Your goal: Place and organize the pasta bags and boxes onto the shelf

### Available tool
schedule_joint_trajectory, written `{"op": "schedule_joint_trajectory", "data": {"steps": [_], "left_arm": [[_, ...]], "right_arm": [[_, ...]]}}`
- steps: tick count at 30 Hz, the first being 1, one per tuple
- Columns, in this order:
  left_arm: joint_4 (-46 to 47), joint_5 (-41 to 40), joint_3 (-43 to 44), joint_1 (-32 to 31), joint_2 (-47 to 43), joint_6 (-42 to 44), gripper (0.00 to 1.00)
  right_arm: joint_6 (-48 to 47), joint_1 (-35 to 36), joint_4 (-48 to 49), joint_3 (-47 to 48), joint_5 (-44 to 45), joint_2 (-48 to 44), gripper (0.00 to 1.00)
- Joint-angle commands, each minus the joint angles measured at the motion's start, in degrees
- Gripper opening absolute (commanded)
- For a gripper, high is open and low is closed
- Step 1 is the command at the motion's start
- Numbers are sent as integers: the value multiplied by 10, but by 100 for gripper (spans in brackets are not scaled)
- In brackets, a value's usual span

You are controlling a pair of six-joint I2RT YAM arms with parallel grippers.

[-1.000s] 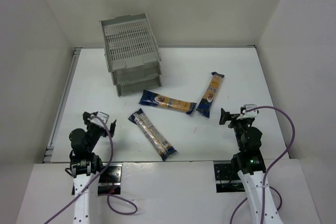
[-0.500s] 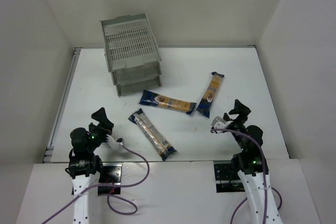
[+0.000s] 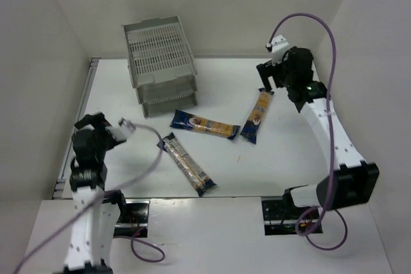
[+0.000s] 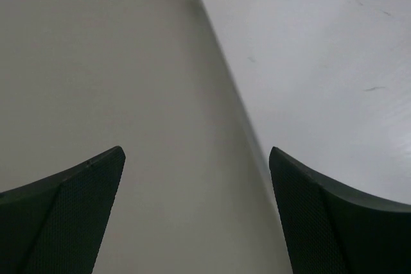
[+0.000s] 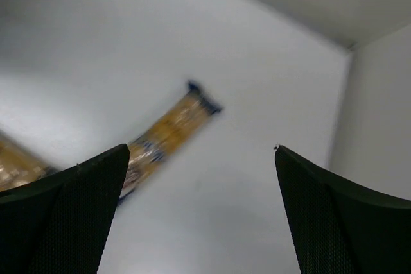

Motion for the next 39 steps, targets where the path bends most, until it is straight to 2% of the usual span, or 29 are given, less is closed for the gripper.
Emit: {"op": "schedule_joint_trajectory", "data": {"steps": [1, 2, 3, 5, 6, 9, 11, 12, 15, 21, 24, 25, 27, 28, 29, 30, 32, 35, 39], "left_arm": [[-20, -173, 181, 12, 204, -343, 100], [-66, -155, 228, 30, 276, -465, 100], [-103, -103, 267, 30, 293, -516, 100], [-162, -57, 323, 30, 299, -629, 100], [-175, -37, 334, 30, 299, -654, 100], [-214, -7, 348, 66, 305, -751, 100], [-228, 27, 341, 86, 305, -785, 100], [-229, 40, 341, 106, 305, -811, 100], [-221, 94, 332, 130, 312, -829, 100], [-193, 125, 311, 161, 319, -853, 100], [-187, 125, 306, 166, 319, -853, 100], [-187, 125, 306, 166, 319, -853, 100], [-187, 125, 317, 166, 319, -853, 100], [-182, 125, 317, 166, 319, -853, 100], [-182, 131, 317, 166, 319, -853, 100], [-182, 131, 317, 166, 319, -853, 100], [-182, 152, 323, 166, 313, -836, 100], [-166, 174, 329, 166, 289, -803, 100], [-153, 244, 369, 148, 276, -755, 100]], "right_arm": [[282, 8, -121, -16, -11, 60, 99], [312, 8, -121, -16, -18, 96, 99], [374, 8, -121, -16, -28, 111, 99], [437, 8, -107, -16, -28, 167, 99], [476, 8, -107, -10, -28, 188, 99], [507, 8, -113, 38, -5, 277, 99], [507, 8, -126, 77, 32, 319, 98], [513, 8, -126, 87, 79, 353, 98], [513, 8, -138, 102, 125, 381, 95], [536, 8, -152, 46, 106, 406, 90], [529, 8, -138, 44, 88, 430, 69], [529, 8, -138, 51, 80, 430, 59], [524, 8, -138, 51, 61, 435, 46], [516, 8, -138, 51, 54, 435, 36], [516, 8, -138, 45, 47, 435, 14], [511, 8, -131, 45, 36, 430, 3], [479, 8, -114, 67, -2, 408, 0], [431, 8, -76, 138, -107, 359, 0], [416, 8, -45, 218, -232, 300, 0]]}}
